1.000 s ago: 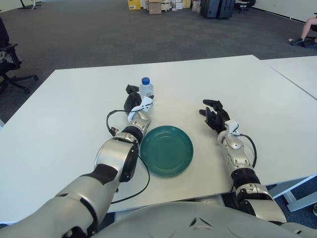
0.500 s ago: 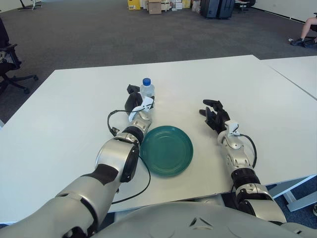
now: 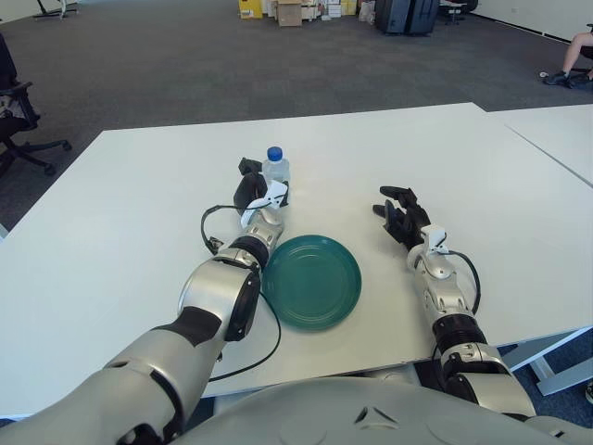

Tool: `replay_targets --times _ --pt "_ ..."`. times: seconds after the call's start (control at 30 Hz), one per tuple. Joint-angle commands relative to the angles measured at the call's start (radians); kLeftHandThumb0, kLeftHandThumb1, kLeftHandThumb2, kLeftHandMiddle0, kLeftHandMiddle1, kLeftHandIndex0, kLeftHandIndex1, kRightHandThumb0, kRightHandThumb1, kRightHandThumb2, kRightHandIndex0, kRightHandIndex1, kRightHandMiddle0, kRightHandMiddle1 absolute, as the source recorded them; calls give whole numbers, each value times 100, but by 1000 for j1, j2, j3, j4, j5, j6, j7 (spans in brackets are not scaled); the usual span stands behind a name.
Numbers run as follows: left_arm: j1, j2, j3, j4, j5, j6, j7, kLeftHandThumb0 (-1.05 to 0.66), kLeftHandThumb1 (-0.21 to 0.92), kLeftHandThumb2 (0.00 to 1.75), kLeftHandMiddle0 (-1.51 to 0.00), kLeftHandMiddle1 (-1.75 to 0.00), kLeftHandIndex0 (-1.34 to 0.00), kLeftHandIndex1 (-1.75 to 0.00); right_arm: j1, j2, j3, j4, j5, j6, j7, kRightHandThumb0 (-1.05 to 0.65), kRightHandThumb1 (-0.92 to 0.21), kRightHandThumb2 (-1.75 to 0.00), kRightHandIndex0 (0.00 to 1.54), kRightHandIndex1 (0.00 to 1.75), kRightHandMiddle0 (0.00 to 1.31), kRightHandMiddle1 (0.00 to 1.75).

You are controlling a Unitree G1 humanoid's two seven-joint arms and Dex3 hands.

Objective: Put the bottle into the plate.

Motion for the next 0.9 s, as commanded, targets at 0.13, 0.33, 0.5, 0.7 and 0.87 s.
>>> replay_targets --times 0.13,0.33,0.5,0.7,0.87 --pt "7 14 -8 8 14 3 14 -45 41 118 -98 -175 -53 -175 -18 0 -8 21 23 -5 7 -66 -92 -74 34 64 0 103" --pt "7 17 -7 7 14 1 18 -45 41 118 -99 -175 -53 -175 -22 -3 -6 28 28 -9 11 -65 -92 -73 34 64 0 103" --pt "6 18 -5 7 13 -3 20 -45 41 119 -101 -175 -53 -175 -26 -5 -5 37 30 -14 14 -65 -92 -73 34 64 0 103" --pt "5 18 -1 7 11 -10 24 -45 40 120 -104 -175 -54 -175 -30 -6 -4 47 30 -20 13 -65 -92 -74 33 64 0 102" --pt "4 17 6 6 6 -20 25 -45 39 121 -106 -175 -55 -175 -33 -7 -2 53 26 -24 10 -66 -92 -74 33 64 0 102"
